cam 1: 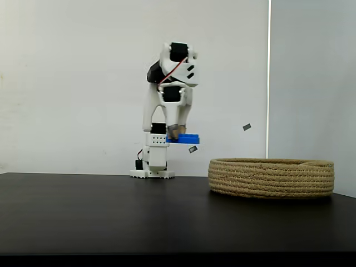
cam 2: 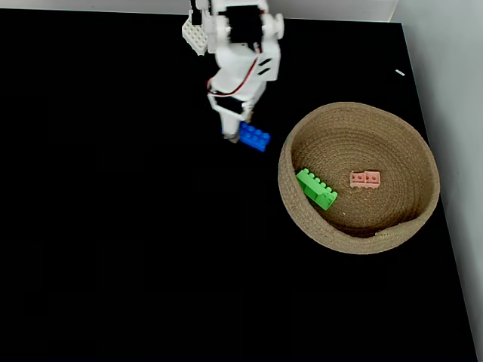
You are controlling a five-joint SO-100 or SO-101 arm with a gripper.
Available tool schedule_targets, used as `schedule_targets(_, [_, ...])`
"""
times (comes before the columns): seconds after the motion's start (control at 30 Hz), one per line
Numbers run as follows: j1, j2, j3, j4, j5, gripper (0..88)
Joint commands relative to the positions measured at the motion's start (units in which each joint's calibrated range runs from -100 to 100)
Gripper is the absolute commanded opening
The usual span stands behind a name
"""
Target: Place the lego blocks in the tray
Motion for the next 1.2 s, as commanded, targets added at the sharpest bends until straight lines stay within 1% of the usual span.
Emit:
schedule_targets(0.0, [-10.21,-8.05,5.83,-7.82,-4.10,0.0])
schedule_targets(0.1, [-13.50,-6.07,6.92,-12.07,-6.35,0.0])
schedule_targets(0.2, [-15.15,-3.92,6.38,-15.57,-6.89,0.2])
schedule_targets(0.23, [-15.15,-3.49,6.38,-16.15,-7.47,2.5])
schedule_targets(0.4, [-14.66,-4.18,6.38,-16.07,-9.13,28.1])
schedule_targets(0.47, [-14.08,-4.26,6.47,-15.82,-9.38,31.9])
schedule_targets(0.6, [-12.84,-4.18,8.11,-14.65,-9.28,34.3])
schedule_targets(0.63, [-12.27,-4.43,8.47,-13.99,-8.99,32.5])
schedule_targets(0.67, [-11.61,-4.95,8.93,-13.15,-8.64,28.1])
schedule_targets(0.77, [-8.47,-8.99,13.67,-12.82,-6.74,1.3])
schedule_targets(0.8, [-7.32,-11.05,16.32,-13.49,-6.20,0.2])
schedule_targets(1.07, [0.35,-31.26,37.93,-20.15,1.37,0.1])
schedule_targets(1.17, [4.06,-40.29,48.51,-23.73,6.45,0.0])
